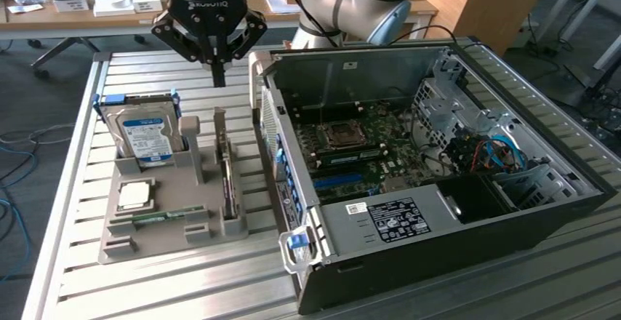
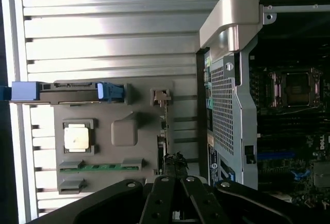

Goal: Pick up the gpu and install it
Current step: 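Reach for the gpu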

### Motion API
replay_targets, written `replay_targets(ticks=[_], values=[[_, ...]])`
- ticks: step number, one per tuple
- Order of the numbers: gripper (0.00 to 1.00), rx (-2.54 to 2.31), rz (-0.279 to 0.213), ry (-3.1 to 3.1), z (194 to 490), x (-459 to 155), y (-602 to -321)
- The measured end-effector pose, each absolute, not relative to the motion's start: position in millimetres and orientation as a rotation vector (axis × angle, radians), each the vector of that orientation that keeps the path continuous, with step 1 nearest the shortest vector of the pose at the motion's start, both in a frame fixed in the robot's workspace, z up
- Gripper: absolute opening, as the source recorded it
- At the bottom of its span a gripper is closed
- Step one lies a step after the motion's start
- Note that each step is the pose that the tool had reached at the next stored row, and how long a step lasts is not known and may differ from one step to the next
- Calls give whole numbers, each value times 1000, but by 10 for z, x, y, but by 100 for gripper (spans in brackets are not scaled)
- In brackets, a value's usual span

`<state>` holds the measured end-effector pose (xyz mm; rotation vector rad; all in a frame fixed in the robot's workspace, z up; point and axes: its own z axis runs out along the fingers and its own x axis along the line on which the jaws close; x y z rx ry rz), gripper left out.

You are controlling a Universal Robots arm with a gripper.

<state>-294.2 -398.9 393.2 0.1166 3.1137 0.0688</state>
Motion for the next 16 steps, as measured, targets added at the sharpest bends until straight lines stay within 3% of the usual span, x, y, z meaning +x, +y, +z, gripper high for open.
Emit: replay_targets(ticks=[16], values=[[11,117,69,3114,3931,-2947,-4136]])
